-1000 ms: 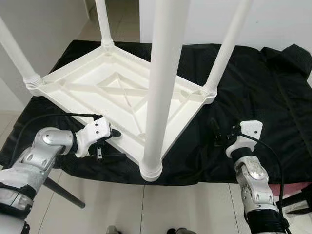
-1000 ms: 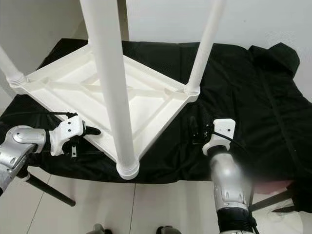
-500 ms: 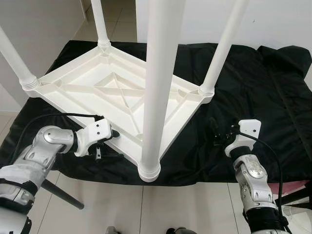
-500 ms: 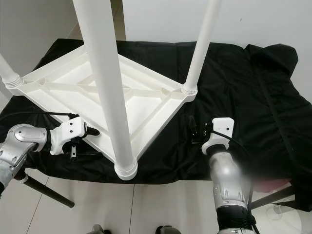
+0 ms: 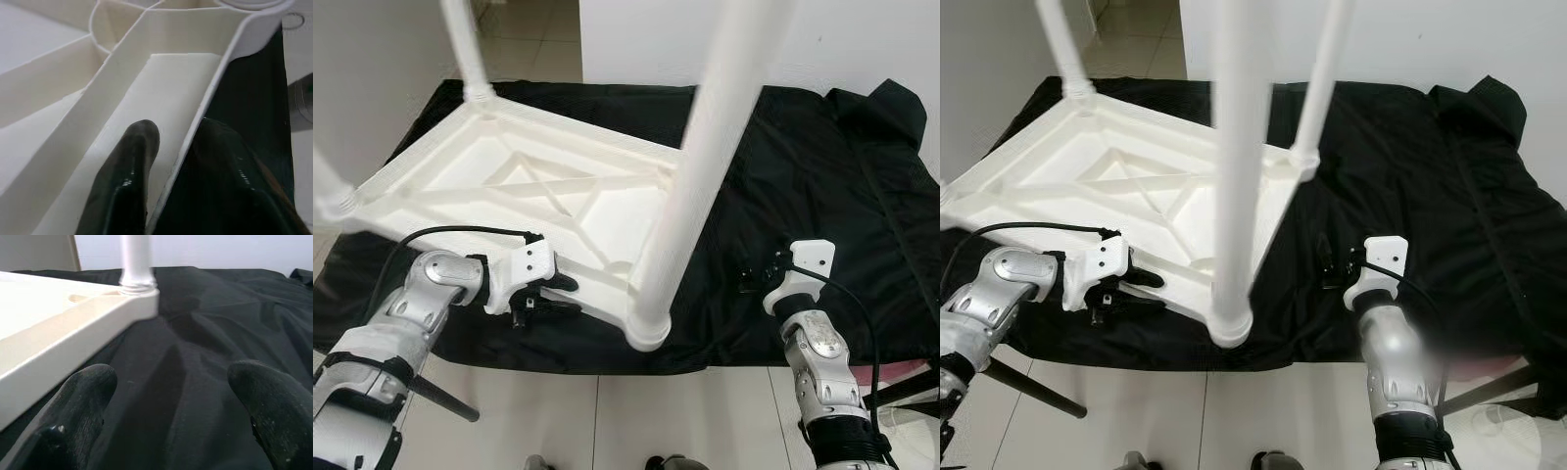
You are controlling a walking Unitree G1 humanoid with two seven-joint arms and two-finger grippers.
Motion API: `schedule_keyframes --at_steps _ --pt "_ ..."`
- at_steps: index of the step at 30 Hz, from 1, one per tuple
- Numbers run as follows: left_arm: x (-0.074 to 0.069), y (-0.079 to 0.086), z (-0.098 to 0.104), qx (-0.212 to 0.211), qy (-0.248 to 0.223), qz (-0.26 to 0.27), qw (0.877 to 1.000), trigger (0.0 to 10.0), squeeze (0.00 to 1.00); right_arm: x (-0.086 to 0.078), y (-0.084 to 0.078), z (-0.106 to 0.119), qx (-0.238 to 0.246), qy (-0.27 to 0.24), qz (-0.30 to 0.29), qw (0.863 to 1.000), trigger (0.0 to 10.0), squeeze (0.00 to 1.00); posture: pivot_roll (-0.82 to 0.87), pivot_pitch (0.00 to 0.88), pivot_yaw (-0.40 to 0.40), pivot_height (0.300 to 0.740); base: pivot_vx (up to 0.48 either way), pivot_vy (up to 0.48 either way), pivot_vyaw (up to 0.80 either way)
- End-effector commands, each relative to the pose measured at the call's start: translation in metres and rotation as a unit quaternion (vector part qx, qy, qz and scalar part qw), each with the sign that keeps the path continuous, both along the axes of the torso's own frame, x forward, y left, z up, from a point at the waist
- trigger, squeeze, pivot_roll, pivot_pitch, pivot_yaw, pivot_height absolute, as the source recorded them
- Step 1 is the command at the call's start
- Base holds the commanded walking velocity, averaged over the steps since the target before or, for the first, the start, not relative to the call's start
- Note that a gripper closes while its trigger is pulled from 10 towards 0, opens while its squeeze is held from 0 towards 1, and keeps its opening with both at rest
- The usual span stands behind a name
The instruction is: Building children table
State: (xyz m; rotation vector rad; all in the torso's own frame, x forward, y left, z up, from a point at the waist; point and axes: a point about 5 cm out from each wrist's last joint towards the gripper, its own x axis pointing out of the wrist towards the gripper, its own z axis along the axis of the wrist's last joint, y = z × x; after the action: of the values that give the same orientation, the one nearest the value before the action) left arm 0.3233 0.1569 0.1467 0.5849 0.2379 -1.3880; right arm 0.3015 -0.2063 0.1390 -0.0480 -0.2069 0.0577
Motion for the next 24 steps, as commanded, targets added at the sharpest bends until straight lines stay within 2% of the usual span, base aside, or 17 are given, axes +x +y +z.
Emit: schedule_keyframes --at_steps 1,2,3,4,7,9,10,11,12,16,17,24 --pt "0.006 0.011 -0.011 -0.017 0.002 0.084 0.996 4.2 0.00 -0.001 0.002 -0.005 -0.002 0.011 0.001 1.000 10.0 0.00 -0.02 0.122 0.013 0.740 0.000 0.000 0.00" --pt "0.008 0.007 -0.009 -0.026 -0.018 0.088 0.996 7.4 0.00 -0.001 0.002 -0.006 -0.001 0.011 0.000 1.000 10.0 0.00 -0.02 0.122 0.014 0.740 0.000 0.000 0.00" --pt "0.008 0.007 -0.009 -0.026 -0.018 0.088 0.996 7.4 0.00 -0.001 0.002 -0.006 -0.001 0.011 0.000 1.000 10.0 0.00 -0.02 0.122 0.014 0.740 0.000 0.000 0.00" --pt "0.010 0.003 -0.008 -0.034 -0.029 0.095 0.995 10.0 0.00 -0.001 0.003 -0.006 -0.001 0.011 0.000 1.000 10.0 0.00 -0.02 0.119 0.015 0.740 0.000 0.000 0.00" --pt "0.012 -0.006 -0.007 -0.050 -0.035 0.099 0.993 10.0 0.00 -0.001 0.002 -0.007 0.004 0.010 -0.005 1.000 10.0 0.00 -0.02 0.116 0.013 0.740 0.000 0.000 0.00" --pt "0.012 -0.011 -0.008 -0.062 -0.017 0.100 0.993 10.0 0.00 -0.002 0.002 -0.008 0.004 0.010 -0.006 1.000 10.0 0.00 -0.02 0.115 0.012 0.740 0.000 0.000 0.00" --pt "0.011 -0.015 -0.007 -0.075 -0.009 0.091 0.993 10.0 0.82 -0.003 0.002 -0.008 0.006 0.009 -0.007 1.000 10.0 0.00 -0.02 0.114 0.013 0.740 0.000 0.000 0.00" --pt "0.011 -0.015 -0.007 -0.075 -0.009 0.091 0.993 10.0 0.82 -0.003 0.002 -0.008 0.006 0.009 -0.007 1.000 10.0 0.00 -0.02 0.114 0.013 0.740 0.000 0.000 0.00" --pt "0.010 -0.016 -0.005 -0.092 -0.003 0.090 0.992 10.0 1.00 -0.005 0.001 -0.009 0.006 0.007 -0.004 1.000 10.0 0.00 -0.02 0.113 0.014 0.740 0.000 0.000 0.00" --pt "0.012 -0.017 0.000 -0.114 -0.010 0.108 0.988 10.0 1.00 -0.010 -0.001 -0.008 0.006 -0.002 0.005 1.000 10.0 0.00 -0.02 0.110 0.015 0.740 0.000 0.000 0.00" --pt "0.013 -0.016 0.006 -0.135 -0.015 0.119 0.984 10.0 0.00 -0.012 -0.002 -0.008 0.005 -0.005 0.009 1.000 10.0 0.00 -0.02 0.108 0.015 0.740 0.000 0.000 0.00" --pt "0.012 -0.013 0.016 -0.172 -0.023 0.137 0.975 10.0 0.00 -0.017 -0.002 -0.007 0.006 -0.007 0.022 1.000 10.0 0.00 -0.02 0.106 0.015 0.740 0.000 0.000 0.00"
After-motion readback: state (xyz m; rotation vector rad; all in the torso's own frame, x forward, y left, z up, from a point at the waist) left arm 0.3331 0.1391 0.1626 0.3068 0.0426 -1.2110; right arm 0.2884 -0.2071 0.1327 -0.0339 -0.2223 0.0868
